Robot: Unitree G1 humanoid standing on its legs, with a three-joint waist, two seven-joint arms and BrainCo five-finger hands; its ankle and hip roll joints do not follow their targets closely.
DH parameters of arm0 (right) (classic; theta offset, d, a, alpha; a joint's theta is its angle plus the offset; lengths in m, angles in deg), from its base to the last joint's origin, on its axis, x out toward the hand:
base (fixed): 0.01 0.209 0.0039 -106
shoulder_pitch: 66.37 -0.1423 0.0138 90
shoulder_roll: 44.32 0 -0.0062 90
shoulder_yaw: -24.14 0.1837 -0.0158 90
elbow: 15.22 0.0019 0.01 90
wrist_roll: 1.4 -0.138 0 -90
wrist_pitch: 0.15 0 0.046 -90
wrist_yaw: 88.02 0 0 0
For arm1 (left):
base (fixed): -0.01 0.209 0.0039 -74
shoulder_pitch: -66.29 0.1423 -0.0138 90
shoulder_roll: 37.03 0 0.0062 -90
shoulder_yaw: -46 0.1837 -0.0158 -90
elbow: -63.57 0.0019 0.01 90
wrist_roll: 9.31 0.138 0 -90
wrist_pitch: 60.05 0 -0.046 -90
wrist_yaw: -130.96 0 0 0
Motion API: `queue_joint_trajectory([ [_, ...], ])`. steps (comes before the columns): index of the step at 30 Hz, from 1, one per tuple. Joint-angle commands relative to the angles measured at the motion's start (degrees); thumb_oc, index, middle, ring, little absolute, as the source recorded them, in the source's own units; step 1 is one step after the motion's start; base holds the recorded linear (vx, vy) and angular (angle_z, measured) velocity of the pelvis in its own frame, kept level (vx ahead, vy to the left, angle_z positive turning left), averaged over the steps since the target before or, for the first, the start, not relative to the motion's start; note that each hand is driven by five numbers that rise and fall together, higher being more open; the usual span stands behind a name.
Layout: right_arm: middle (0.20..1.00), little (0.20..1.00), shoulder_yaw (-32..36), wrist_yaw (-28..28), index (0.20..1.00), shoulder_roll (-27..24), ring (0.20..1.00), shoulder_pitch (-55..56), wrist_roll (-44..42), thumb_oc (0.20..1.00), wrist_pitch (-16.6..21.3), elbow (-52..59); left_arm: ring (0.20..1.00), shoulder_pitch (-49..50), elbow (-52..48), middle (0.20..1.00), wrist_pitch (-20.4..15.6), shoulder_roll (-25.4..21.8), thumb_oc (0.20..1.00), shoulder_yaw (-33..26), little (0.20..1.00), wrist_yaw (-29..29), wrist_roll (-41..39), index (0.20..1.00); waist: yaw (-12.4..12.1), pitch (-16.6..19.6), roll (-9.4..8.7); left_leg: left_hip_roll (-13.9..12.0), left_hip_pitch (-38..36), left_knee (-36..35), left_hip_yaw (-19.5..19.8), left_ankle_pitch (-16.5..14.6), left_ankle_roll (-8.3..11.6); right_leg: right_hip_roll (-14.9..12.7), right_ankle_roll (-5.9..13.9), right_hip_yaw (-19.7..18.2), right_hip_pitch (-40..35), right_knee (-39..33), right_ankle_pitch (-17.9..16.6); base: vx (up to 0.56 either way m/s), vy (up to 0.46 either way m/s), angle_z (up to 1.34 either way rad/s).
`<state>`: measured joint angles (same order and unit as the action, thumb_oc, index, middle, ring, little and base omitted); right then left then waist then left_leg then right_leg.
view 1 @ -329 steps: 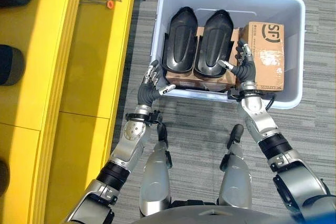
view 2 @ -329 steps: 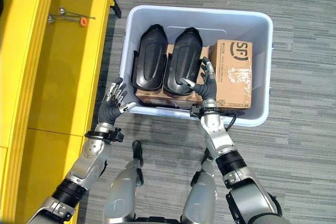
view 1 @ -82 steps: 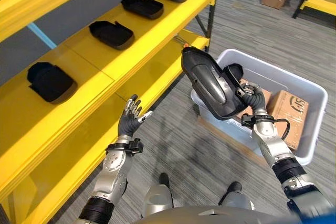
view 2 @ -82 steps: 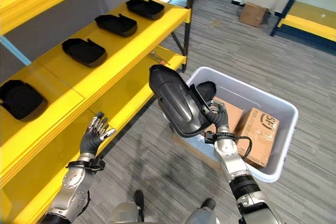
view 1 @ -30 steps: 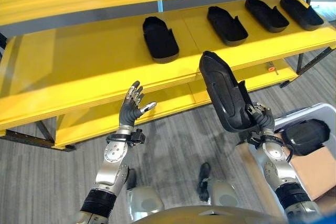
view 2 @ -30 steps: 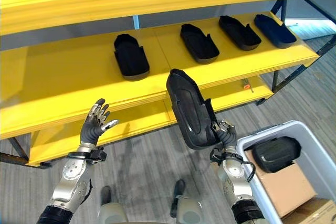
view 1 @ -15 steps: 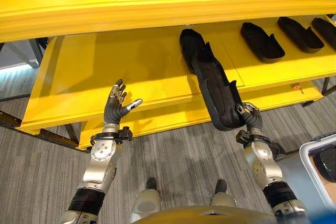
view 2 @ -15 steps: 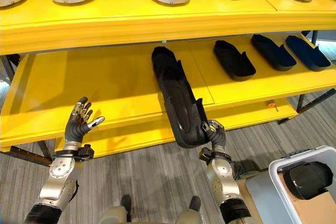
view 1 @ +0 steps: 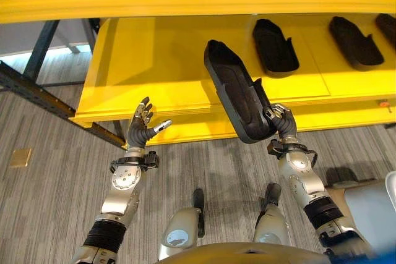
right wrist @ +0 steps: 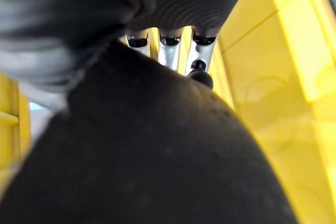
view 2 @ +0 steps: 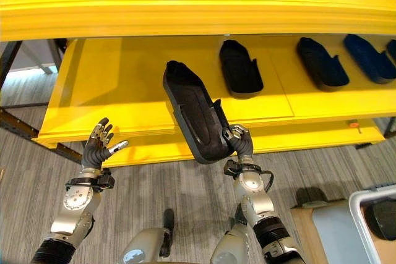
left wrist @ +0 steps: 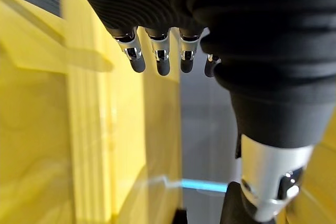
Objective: Move parts from the plastic box to the shelf.
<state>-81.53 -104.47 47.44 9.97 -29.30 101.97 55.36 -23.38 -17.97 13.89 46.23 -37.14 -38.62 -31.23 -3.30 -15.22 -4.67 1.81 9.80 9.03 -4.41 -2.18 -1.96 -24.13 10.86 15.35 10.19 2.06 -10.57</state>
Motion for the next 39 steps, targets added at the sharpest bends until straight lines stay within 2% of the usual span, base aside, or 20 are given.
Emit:
queue_joint_trajectory([
  [1,0.2,0.2,1.43,-0.71,0.2,-1.26,0.2,-8.92,0.09,0.2,3.65,3.59,1.0,-1.61,-6.57,1.0,-3.21,-1.0,1.0,-0.25,1.0,0.09,-1.04,1.0,-0.29,-0.6,-1.81,-6.5,-3.31,2.59,-0.16,-5.81,5.12,1.05,1.73,-0.01,-3.3,0.94,-4.12,-0.05,-0.16,0.32],
  [3,0.2,0.2,0.71,-2.31,0.2,-1.08,0.2,-14.07,0.5,0.2,3.93,2.32,1.0,-2.37,-7.04,1.0,-3.16,-1.45,1.0,0.99,1.0,0.12,-2.21,1.0,-1.22,-1.93,-1.36,-8.34,-0.01,3.43,1.49,-4.66,6.4,2.67,0.71,0.85,-2.38,1.93,-1.23,-0.11,-0.266,0.16],
  [6,0.2,0.2,0.39,-3.74,0.2,-1.65,0.2,-18.82,1.29,0.2,3.86,1.59,1.0,-2.94,-7.79,1.0,-2.95,-1.75,1.0,1.76,1.0,0.14,-2.69,1.0,-1.74,-3.12,-0.68,-9.56,1.9,3.12,2.36,-3.55,7.15,3.57,-0.18,1.49,-0.73,2.88,0.53,-0.08,-0.161,0.18],
  [14,0.2,0.2,0.85,-7.23,0.2,-3.49,0.2,-30.63,1.41,0.2,3.84,-2.42,1.0,-2.5,-9.29,1.0,-3.28,-2.96,1.0,1.7,1.0,1.15,-4.19,1.0,-3.38,-6.42,0.92,-11.41,5.68,4.15,3.14,-3.01,8.01,4.55,-1.29,1.29,3.82,6.94,3.31,-0.04,-0.071,0.01],
  [26,0.2,0.2,0.14,-10.15,0.2,-5.24,0.2,-46.72,-1.67,0.2,3.84,-12.91,1.0,-2.62,-12.27,1.0,-3.99,-4.82,1.0,2.48,1.0,2.28,-5.88,1.0,-5.84,-8.18,1.26,-10.46,11.52,6.72,4.77,-3.59,7.78,4.6,-1.62,2.12,6.95,8.65,4.02,0.02,-0.015,0.11],
  [30,0.2,0.2,-0.09,-11.16,0.2,-7.7,0.2,-53.98,-4.58,0.2,4.42,-19.6,1.0,-3.42,-12.63,1.0,-4.81,-5.9,1.0,2.97,1.0,2.49,-6.84,1.0,-7.08,-8.56,1.34,-9.76,13.96,7.42,5.59,-3.61,7.68,4.52,-1.63,2.75,7.82,8.48,3.97,0.02,0.012,0.13],
  [39,0.2,0.2,-2.21,-11.37,0.2,-9.02,0.2,-62.8,-8.46,0.2,4.5,-30.44,1.0,-4.9,-13.03,1.0,-5.71,-6.92,1.0,4.3,1.0,3.04,-8.0,1.0,-8.38,-9.34,1.45,-8.93,17.5,10.21,6.32,-4.49,7.24,4.65,-1.82,2.77,9.8,9.55,4.37,0.0,0.022,0.06],
])
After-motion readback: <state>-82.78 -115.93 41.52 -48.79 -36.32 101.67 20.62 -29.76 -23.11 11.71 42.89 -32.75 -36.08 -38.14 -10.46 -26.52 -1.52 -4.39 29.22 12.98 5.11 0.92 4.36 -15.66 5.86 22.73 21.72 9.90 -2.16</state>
